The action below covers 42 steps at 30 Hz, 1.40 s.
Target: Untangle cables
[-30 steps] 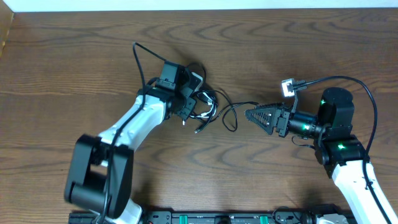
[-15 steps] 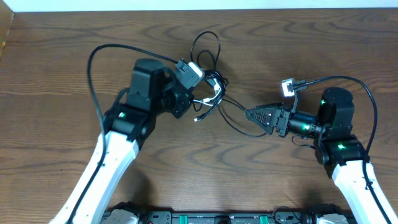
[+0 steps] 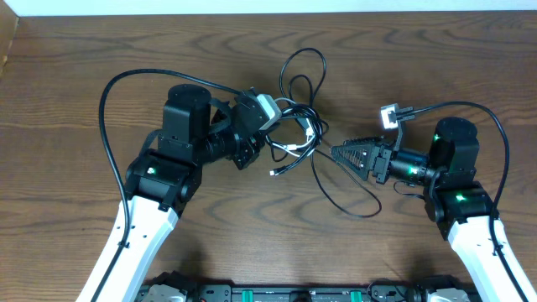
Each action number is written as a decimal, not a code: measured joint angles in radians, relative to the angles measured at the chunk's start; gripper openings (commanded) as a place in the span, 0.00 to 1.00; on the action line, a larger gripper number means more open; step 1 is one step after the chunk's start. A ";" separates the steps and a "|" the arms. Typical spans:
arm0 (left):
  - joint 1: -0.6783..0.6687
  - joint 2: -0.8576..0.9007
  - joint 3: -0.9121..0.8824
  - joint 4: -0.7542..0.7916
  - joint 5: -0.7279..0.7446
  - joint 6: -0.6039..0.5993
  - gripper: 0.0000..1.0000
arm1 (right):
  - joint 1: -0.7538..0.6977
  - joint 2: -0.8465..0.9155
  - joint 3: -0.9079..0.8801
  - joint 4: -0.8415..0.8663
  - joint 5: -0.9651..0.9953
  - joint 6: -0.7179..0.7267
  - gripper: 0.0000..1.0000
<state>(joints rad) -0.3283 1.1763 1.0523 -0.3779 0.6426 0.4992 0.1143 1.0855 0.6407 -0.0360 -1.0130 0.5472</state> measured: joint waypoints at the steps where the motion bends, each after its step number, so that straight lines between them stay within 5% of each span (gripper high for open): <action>1: 0.000 0.000 0.000 0.000 0.009 0.000 0.07 | 0.000 0.000 0.000 0.005 0.000 0.000 0.65; 9: 0.000 0.000 0.000 0.015 0.176 0.000 0.08 | 0.024 0.000 0.000 0.089 -0.005 0.001 0.65; 16: 0.000 0.000 0.000 0.012 0.273 0.000 0.08 | 0.061 0.000 0.000 0.139 -0.012 0.016 0.53; 29: -0.033 0.000 0.000 -0.041 0.298 0.000 0.08 | 0.068 0.000 0.000 0.201 -0.039 0.077 0.02; 42: -0.034 0.000 0.000 -0.045 0.254 -0.001 0.08 | 0.068 0.000 0.000 0.197 -0.084 0.077 0.01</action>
<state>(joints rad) -0.3618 1.1763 1.0523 -0.4232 0.8963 0.4980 0.1818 1.0855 0.6407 0.1608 -1.0969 0.6247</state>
